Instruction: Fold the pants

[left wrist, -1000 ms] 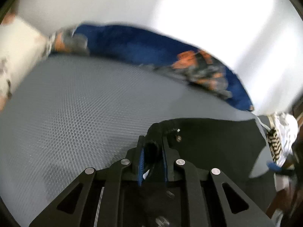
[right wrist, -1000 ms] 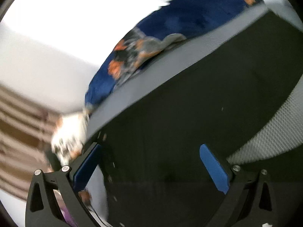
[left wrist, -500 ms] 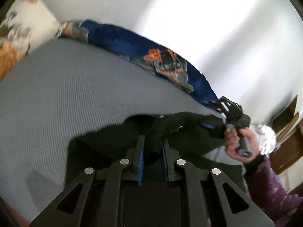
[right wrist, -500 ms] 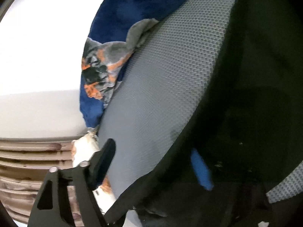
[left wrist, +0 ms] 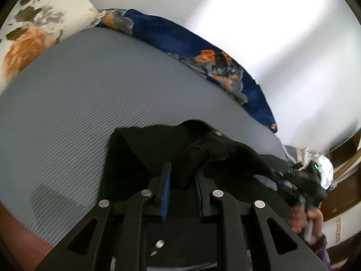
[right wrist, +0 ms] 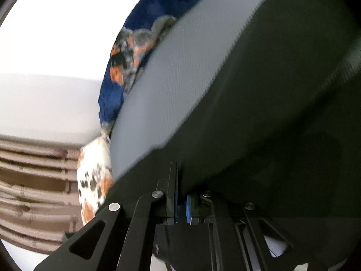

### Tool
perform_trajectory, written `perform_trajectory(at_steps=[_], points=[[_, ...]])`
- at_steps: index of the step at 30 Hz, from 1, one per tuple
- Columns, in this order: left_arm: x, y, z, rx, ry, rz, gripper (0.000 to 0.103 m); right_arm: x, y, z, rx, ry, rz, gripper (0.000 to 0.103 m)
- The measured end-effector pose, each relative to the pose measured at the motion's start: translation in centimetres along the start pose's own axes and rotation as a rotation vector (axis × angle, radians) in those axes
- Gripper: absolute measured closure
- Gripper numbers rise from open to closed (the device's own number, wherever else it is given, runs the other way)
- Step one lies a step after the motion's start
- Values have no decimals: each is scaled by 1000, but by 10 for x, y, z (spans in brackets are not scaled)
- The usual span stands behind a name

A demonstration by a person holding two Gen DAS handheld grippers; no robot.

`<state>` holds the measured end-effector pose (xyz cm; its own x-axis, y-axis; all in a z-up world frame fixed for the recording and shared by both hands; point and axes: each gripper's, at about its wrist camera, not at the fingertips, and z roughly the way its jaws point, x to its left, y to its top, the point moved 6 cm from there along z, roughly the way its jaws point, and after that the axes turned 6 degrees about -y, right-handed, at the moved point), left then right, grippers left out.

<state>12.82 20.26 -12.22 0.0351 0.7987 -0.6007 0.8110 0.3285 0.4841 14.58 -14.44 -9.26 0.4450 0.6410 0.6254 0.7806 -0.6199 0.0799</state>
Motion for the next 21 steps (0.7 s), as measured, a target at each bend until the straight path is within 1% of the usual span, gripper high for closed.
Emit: perform_trajectory(at_steps=[2,6,7,9,12,14,15,16,17,19,21], points=[[4,-7,-5,18,23,-4,83,-13,-26,-4,4,-7,12,96],[14,-26,-14,46,64,-21,83,-32,-57,-8,11,-19,43,96],[19,-33,-15,52,85,-24,83,-37,-66,-8,16,-27,39,96],[30,-44,-17,65,108,-35,83,-41,-79,-6,32,-45,27,96],[49,-59,-15,97,142,-78,83,-48,-96,3,59,-74,6,96],[58,-67,-16,108,169,-96,83,-56,-103,9,78,-81,22,96],[61,-70,-16,108,189,-96,83,-61,-106,14,88,-87,27,98],[65,-73,-17,111,224,-91,83,-64,-106,16,86,-78,29,99],[68,-75,-17,118,249,-89,82,-64,-105,16,84,-66,29,99],[73,-78,-22,114,321,-90,80,-60,-104,16,88,-28,15,93],[74,-76,-37,72,417,-87,73,-61,-101,14,84,39,46,92]])
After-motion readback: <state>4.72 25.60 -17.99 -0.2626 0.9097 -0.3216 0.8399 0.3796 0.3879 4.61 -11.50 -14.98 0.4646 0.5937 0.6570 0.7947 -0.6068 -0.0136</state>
